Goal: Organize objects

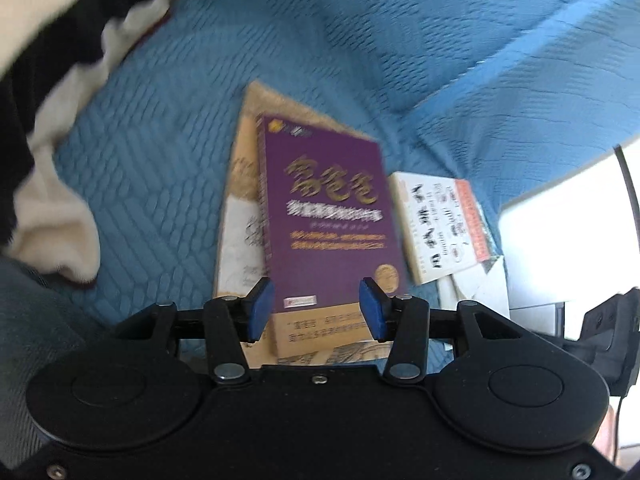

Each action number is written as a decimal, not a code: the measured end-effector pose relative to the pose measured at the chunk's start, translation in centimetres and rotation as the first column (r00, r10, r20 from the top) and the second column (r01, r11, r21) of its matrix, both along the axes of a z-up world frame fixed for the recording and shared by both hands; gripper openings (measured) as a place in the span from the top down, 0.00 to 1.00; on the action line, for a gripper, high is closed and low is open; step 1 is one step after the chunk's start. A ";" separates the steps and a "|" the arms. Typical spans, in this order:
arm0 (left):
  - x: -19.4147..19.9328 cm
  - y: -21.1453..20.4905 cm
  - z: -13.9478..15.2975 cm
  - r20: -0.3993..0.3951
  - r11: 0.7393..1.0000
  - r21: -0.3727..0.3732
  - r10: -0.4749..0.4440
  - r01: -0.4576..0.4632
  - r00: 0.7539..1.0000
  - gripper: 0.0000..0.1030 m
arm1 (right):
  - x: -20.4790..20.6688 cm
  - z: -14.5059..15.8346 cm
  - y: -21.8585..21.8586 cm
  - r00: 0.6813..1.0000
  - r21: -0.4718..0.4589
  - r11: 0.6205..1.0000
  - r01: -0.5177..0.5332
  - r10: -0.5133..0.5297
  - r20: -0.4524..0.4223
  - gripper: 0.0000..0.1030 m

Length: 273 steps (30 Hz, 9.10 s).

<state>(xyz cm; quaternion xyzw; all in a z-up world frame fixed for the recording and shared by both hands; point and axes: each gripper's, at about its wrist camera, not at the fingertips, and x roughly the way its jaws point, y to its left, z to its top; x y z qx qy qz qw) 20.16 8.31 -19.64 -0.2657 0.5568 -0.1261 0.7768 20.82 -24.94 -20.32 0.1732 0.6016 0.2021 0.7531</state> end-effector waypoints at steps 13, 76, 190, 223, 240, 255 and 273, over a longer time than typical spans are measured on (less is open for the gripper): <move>-3.6 -4.3 12.7 0.266 0.990 0.106 -0.121 0.096 0.956 0.53 | -4.1 12.3 -1.6 0.958 -0.053 0.997 -0.056 0.068 0.278 0.63; -16.0 -12.6 17.9 0.526 0.965 0.182 -0.256 0.187 0.811 0.02 | -18.1 13.8 -7.9 0.827 -0.094 0.959 0.268 -0.179 0.532 0.11; 17.6 -20.1 -9.5 0.111 0.951 -0.044 -0.300 0.306 0.948 0.96 | 5.3 -10.2 -7.5 0.747 0.461 0.654 0.600 -0.664 -0.031 0.81; 18.6 -16.1 -11.6 -0.148 0.920 -0.386 -0.126 0.059 0.981 0.52 | 3.8 -7.0 -11.2 0.786 0.601 0.588 0.541 -0.609 -0.111 0.81; 16.5 -17.5 -9.2 -0.043 0.916 -0.361 -0.202 0.173 0.978 0.80 | 2.3 -6.9 -13.1 0.760 0.473 0.658 0.586 -0.648 -0.041 0.79; 12.7 -19.3 -5.8 0.028 0.932 -0.237 -0.277 0.275 0.960 0.80 | 1.6 -5.7 -12.9 0.764 0.294 0.760 0.579 -0.632 0.130 0.71; 6.5 -14.5 -1.6 0.091 0.952 -0.255 -0.148 0.167 0.985 0.78 | -1.0 -0.7 -10.3 0.850 0.277 0.865 0.418 -0.480 0.218 0.71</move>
